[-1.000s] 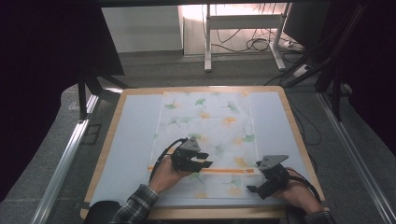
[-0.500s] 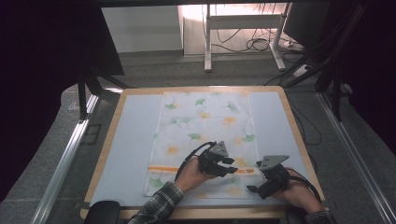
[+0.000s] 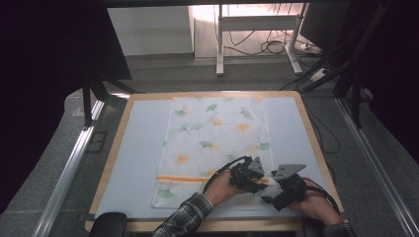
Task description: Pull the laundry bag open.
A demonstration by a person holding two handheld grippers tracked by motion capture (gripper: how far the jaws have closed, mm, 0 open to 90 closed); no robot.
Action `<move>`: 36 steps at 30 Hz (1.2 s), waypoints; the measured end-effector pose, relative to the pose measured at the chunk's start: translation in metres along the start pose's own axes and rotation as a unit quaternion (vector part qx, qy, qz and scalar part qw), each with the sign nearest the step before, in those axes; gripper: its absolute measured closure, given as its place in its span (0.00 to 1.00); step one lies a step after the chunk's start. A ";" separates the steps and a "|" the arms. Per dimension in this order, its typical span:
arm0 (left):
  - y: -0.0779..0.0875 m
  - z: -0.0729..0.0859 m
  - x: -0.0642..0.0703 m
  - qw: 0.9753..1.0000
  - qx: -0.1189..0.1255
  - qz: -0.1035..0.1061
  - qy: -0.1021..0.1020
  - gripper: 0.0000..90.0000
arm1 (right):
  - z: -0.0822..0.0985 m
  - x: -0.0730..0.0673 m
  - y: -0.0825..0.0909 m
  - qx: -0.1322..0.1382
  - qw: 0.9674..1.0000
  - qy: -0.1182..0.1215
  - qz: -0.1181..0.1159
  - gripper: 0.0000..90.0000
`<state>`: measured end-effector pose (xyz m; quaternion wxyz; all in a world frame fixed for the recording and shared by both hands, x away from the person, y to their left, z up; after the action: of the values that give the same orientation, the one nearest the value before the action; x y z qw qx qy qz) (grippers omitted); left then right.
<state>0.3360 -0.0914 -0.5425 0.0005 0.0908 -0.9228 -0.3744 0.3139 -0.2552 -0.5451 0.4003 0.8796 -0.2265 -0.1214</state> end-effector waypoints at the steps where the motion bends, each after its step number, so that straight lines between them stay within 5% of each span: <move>1: 0.000 0.000 0.000 1.000 0.000 0.000 0.000 0.71 | 0.000 0.000 0.000 0.000 1.000 0.001 0.000 0.00; 21: 0.015 0.011 -0.013 0.998 -0.020 0.030 0.049 0.88 | 0.000 0.000 0.000 0.001 1.000 -0.002 0.002 0.00; 30: 0.016 0.010 -0.015 0.998 -0.014 0.027 0.057 0.98 | 0.000 0.000 0.000 0.003 1.000 -0.004 0.002 0.00; 36: 0.014 0.010 -0.014 0.998 -0.019 0.025 0.052 0.95 | 0.000 0.000 0.000 0.003 1.000 -0.004 0.003 0.00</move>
<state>0.3472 -0.0726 -0.5393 0.0601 0.0868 -0.9162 -0.3866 0.3138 -0.2550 -0.5453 0.3972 0.8796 -0.2311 -0.1231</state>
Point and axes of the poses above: each handheld gripper's, and its own axes: y roughly backward along the jaws, z roughly out of its underside, x roughly to its right, the point moved 2 cm from there along -y, roughly forward along the jaws, and after that the axes turned 6 degrees about -y, right-handed, at the moved point
